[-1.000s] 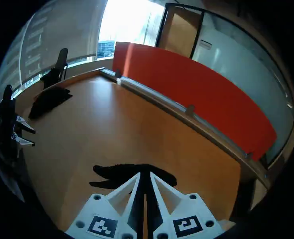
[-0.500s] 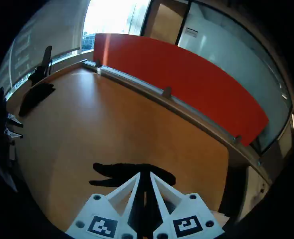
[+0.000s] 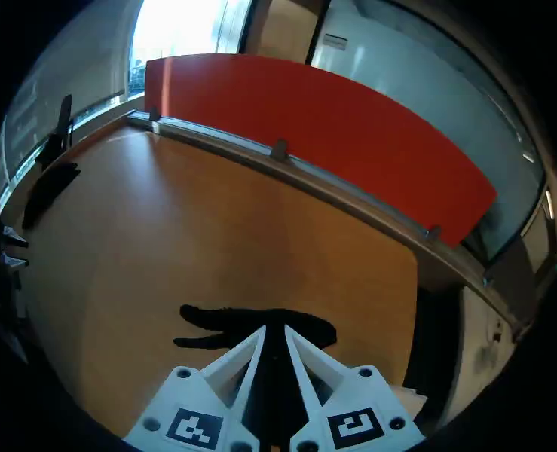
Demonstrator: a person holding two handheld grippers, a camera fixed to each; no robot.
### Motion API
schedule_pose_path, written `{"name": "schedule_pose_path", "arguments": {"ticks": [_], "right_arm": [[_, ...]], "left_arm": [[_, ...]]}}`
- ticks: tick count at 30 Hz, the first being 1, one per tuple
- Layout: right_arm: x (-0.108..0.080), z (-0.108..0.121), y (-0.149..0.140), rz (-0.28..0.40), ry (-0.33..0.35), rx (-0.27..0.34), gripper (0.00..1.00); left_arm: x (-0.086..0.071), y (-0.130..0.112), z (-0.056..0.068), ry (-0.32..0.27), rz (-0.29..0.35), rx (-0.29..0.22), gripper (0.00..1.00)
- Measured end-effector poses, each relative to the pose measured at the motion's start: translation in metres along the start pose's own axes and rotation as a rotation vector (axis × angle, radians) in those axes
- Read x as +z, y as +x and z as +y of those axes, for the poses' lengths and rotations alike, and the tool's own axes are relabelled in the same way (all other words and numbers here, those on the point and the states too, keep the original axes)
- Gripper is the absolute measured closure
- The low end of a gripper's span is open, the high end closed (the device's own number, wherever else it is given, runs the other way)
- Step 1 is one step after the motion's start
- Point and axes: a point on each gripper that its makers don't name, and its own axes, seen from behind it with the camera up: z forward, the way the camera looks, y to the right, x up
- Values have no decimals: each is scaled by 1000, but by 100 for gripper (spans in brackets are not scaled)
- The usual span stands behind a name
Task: Fold towel
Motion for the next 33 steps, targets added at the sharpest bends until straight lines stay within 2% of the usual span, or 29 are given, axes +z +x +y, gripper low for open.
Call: {"name": "schedule_pose_path", "arguments": {"ticks": [14, 26, 33], "right_arm": [[-2, 19, -33, -32, -17, 37, 98], [-6, 35, -54, -46, -9, 32, 98], [-7, 39, -81, -65, -1, 57, 98]], "left_arm": [[2, -1, 7, -8, -11, 11, 10], [2, -3, 11, -14, -22, 19, 10], [-2, -5, 12, -11, -29, 26, 10]]}}
